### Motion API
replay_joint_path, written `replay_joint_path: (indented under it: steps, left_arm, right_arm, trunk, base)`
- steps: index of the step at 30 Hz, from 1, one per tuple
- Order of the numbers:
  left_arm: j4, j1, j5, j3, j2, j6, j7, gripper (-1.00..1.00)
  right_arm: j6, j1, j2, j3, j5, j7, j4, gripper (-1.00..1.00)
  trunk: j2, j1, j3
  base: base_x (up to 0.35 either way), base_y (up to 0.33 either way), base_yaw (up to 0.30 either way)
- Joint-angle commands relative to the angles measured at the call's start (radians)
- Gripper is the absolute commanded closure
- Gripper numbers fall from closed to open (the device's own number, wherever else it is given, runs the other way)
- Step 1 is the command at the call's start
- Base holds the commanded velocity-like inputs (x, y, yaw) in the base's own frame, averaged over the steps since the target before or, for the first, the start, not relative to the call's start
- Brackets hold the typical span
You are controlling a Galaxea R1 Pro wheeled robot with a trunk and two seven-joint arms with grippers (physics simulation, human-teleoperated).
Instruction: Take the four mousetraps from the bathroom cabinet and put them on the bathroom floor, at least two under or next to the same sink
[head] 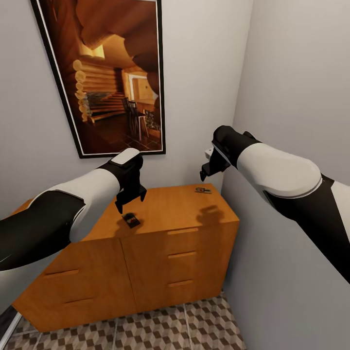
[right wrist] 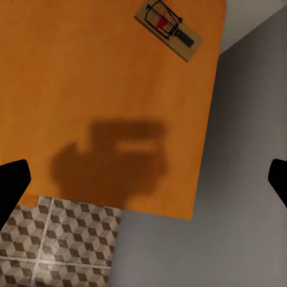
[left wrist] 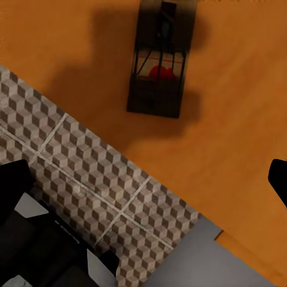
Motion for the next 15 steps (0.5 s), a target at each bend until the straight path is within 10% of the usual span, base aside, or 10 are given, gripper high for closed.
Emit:
replay_joint_path:
  steps: [1, 15]
  left_arm:
    - [0.0, -0.001, 0.005, -0.007, 0.0, 0.01, 0.004, -1.0]
    - [-0.003, -0.001, 0.002, -0.008, 0.0, 0.016, 0.003, -1.0]
  right_arm:
    - [0.003, 0.0, 0.001, 0.008, 0.0, 0.01, 0.003, -1.0]
    - [0.003, 0.0, 0.001, 0.008, 0.0, 0.011, 0.002, -1.0]
  trunk:
    - [-0.001, 0.0, -0.001]
    - [-0.078, 0.042, -0.036]
  base:
    - [0.0, 0.0, 0.0]
    - [0.0, 0.0, 0.0]
